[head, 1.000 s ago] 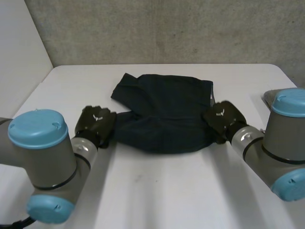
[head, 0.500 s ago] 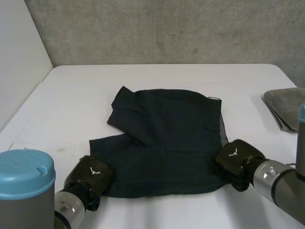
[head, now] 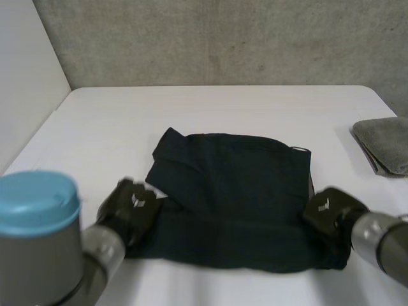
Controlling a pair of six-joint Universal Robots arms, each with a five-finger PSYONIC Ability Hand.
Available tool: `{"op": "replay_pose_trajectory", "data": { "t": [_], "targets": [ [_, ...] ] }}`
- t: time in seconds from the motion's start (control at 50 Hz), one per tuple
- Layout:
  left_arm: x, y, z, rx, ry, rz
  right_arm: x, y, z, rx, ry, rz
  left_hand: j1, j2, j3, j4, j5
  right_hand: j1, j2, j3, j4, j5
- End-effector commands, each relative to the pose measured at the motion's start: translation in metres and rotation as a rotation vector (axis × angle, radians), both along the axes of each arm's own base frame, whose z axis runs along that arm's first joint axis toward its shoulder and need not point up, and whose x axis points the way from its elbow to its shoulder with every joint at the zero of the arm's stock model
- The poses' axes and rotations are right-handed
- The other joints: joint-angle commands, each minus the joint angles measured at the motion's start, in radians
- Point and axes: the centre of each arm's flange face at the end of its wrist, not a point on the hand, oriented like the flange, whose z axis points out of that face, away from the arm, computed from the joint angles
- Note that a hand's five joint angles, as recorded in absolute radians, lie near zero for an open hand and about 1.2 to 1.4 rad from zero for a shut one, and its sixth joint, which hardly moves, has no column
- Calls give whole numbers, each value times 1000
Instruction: Fold the laundry.
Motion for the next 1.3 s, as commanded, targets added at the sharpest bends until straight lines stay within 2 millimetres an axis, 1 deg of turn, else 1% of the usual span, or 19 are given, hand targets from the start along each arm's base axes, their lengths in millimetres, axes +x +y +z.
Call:
{"op": "replay_pose_trajectory", "data": {
  "t": [0.02, 0.14, 0.24, 0.38, 0.54, 0.56, 0.6, 0.62, 0.64, 0.68, 0.74, 0.8, 0.84, 0.86, 0.96, 1.02, 1.12, 1.24, 1.3],
  "targets": [
    [-50, -96, -19, -156, 94, 40, 19, -67, 5, -223, -72, -110, 246, 199, 204, 196, 248, 418, 216, 191, 203, 231],
    [-79, -149, -32, -287, 106, 36, 44, -111, -4, -393, -135, -95, 246, 199, 204, 196, 248, 418, 216, 191, 203, 231],
    [-103, -189, -41, -438, 133, 38, 58, -150, -26, -502, -137, -97, 246, 199, 204, 196, 248, 418, 216, 191, 203, 231],
    [-114, -214, -44, -532, 154, 44, 68, -187, -46, -612, -88, -123, 246, 199, 204, 196, 248, 418, 216, 191, 203, 231],
    [-123, -227, -55, -569, 164, 46, 77, -209, -58, -700, -129, -124, 246, 199, 204, 196, 248, 418, 216, 191, 203, 231],
    [-123, -227, -58, -566, 164, 46, 77, -210, -59, -707, -133, -127, 66, 19, 24, 16, 68, 320, 118, 93, 105, 133],
    [-123, -227, -62, -561, 161, 44, 78, -212, -59, -719, -148, -131, -304, -350, -345, -353, -302, -133, -335, -360, -348, -320],
    [-123, -227, -63, -560, 161, 45, 79, -214, -58, -730, -158, -129, -547, -594, -588, -596, -545, -804, -1006, -1031, -1018, -991],
    [-123, -227, -64, -559, 160, 48, 80, -214, -57, -737, -161, -126, -976, -1023, -1017, -1025, -974, -804, -1006, -1031, -1018, -991],
    [-123, -227, -64, -561, 161, 61, 81, -216, -48, -759, -185, -129, -943, -990, -985, -993, -941, -804, -1006, -1031, -1018, -991],
    [-122, -225, -61, -565, 170, 103, 79, -216, -33, -768, -229, -149, -976, -1023, -1017, -1025, -974, -804, -1006, -1031, -1018, -991],
    [-119, -222, -53, -564, 178, 144, 73, -211, 7, -782, -343, -193, -976, -1023, -1017, -1025, -974, -804, -1006, -1031, -1018, -991],
    [-116, -220, -37, -570, 199, 165, 68, -201, 31, -744, -426, -217, -976, -1023, -1017, -1025, -974, -804, -1006, -1031, -1018, -991],
    [-112, -216, -21, -570, 222, 176, 67, -196, 39, -724, -449, -224, -976, -1023, -1017, -1025, -974, -804, -1006, -1031, -1018, -991],
    [-95, -195, 13, -524, 298, 183, 57, -164, 68, -551, -516, -253, -976, -1023, -1017, -1025, -974, -804, -1006, -1031, -1018, -991],
    [-84, -177, 32, -488, 353, 166, 50, -146, 66, -394, -509, -268, -976, -1023, -1017, -1025, -974, -804, -1006, -1031, -1018, -991],
    [-71, -142, 40, -394, 409, 92, 27, -126, 39, -155, -463, -339, -972, -1019, -1014, -1022, -970, -554, -755, -780, -768, -741],
    [-54, -108, 33, -296, 426, 58, 11, -97, 19, -32, -458, -335, -969, -1016, -1011, -1019, -967, -324, -526, -551, -539, -511],
    [-45, -96, 25, -252, 416, 68, 7, -93, 6, -15, -458, -335, -969, -1016, -1011, -1019, -967, -318, -520, -545, -533, -505]
  ]
}}
